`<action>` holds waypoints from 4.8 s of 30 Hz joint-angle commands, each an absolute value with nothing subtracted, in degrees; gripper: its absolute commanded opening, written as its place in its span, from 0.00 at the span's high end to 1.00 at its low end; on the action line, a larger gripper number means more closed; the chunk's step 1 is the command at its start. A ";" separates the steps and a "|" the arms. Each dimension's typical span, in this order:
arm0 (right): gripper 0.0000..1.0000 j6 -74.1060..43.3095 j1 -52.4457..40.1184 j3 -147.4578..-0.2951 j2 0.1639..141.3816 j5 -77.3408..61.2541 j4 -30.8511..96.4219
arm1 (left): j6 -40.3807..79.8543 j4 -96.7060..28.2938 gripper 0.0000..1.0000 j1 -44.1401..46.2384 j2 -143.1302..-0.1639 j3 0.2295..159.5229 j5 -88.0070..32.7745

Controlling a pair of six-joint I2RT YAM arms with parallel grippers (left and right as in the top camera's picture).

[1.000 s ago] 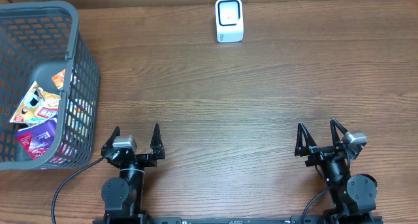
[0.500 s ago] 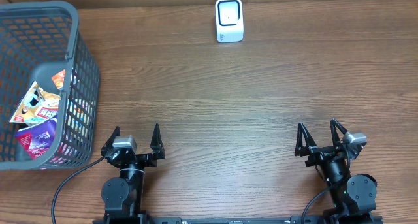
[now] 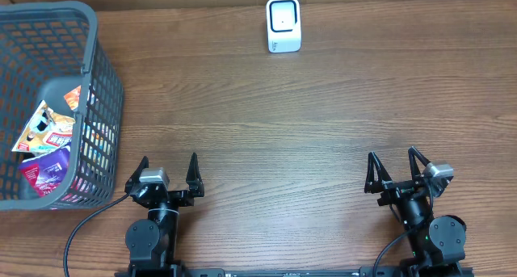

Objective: Scan the item barcode
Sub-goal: 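Move the left gripper toward the grey basket, then reach into the basket and grasp the purple-red box with the left gripper, then lift the purple-red box out and place it on the table center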

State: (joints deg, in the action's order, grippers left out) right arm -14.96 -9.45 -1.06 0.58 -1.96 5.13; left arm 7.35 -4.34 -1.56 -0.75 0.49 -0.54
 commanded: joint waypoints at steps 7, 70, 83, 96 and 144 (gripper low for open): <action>0.00 -14.94 -9.58 -0.45 0.16 -1.54 4.71 | 24.53 15.90 0.00 -1.85 -0.32 0.30 -29.76; 0.00 -14.94 -9.58 -0.45 0.16 -1.54 4.71 | 24.25 -74.56 0.00 -40.38 -89.76 113.30 9.13; 0.00 -14.94 -9.58 -0.45 0.16 -1.54 4.71 | 24.23 -76.12 0.00 -40.38 -100.14 113.30 9.08; 0.00 -14.94 -9.58 -0.45 0.16 -1.54 4.71 | 24.25 -85.47 0.00 -39.94 -114.56 113.30 3.57; 0.00 -14.94 -9.58 -0.45 0.16 -1.54 4.71 | 22.57 -96.84 0.96 -39.72 -118.32 132.29 3.42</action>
